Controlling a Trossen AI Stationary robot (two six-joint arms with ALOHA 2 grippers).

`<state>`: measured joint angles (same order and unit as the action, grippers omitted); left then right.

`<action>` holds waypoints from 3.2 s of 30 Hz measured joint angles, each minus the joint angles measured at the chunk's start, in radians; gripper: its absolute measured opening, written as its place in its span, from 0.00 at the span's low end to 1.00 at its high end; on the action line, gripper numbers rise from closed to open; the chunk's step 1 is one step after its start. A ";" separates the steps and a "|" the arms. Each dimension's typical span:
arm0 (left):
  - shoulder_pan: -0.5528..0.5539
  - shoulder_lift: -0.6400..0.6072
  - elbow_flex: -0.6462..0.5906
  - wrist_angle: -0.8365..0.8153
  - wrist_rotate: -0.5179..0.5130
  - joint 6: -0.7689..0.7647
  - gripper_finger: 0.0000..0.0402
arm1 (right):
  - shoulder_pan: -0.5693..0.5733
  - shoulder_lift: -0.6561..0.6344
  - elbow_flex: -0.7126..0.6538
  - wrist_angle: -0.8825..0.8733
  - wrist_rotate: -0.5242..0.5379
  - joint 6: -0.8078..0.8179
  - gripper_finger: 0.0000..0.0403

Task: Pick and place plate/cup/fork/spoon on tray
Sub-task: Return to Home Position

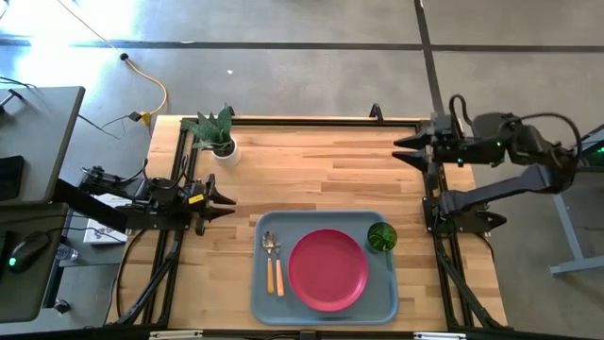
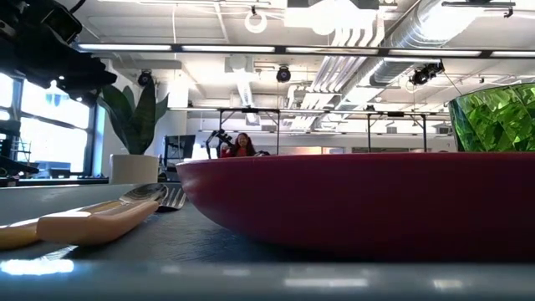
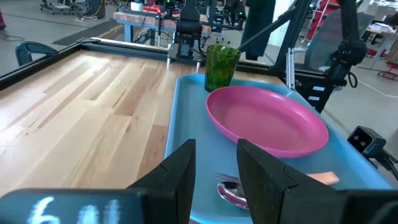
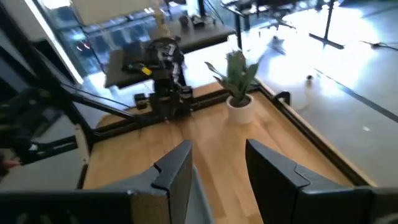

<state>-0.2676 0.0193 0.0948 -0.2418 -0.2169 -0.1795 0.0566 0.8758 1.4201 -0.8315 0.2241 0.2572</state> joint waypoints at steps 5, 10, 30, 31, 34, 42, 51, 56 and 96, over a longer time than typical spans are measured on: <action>0.000 0.000 0.000 0.000 0.000 0.000 0.26 | 0.000 -0.198 -0.257 0.148 -0.042 0.015 0.35; 0.000 0.000 0.000 0.000 0.000 0.000 0.26 | 0.000 -0.372 -0.449 0.234 -0.042 0.065 0.35; 0.000 0.000 0.000 0.000 0.000 0.000 0.26 | 0.000 -0.836 -1.034 0.434 -0.120 0.129 0.35; 0.000 0.000 0.000 0.000 0.000 0.000 0.26 | 0.000 -0.858 -1.059 0.447 -0.120 0.131 0.35; 0.000 0.000 0.000 0.000 0.000 0.000 0.26 | 0.000 -0.874 -1.110 0.502 -0.123 0.127 0.35; 0.000 0.002 0.001 0.000 -0.001 -0.001 0.26 | 0.000 -0.872 -1.199 0.660 -0.127 0.100 0.35; 0.000 0.002 0.001 0.000 -0.002 0.000 0.26 | 0.000 -0.871 -1.317 0.781 -0.127 0.120 0.35; 0.000 0.002 0.001 0.000 -0.002 0.000 0.26 | 0.000 -0.871 -1.373 0.834 -0.127 0.156 0.35; 0.000 0.002 0.001 0.000 -0.003 0.000 0.26 | 0.000 -0.870 -1.410 0.864 -0.126 0.188 0.35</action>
<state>-0.2677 0.0212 0.0959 -0.2417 -0.2195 -0.1799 0.0566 0.0059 0.0097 0.0322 0.0978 0.4453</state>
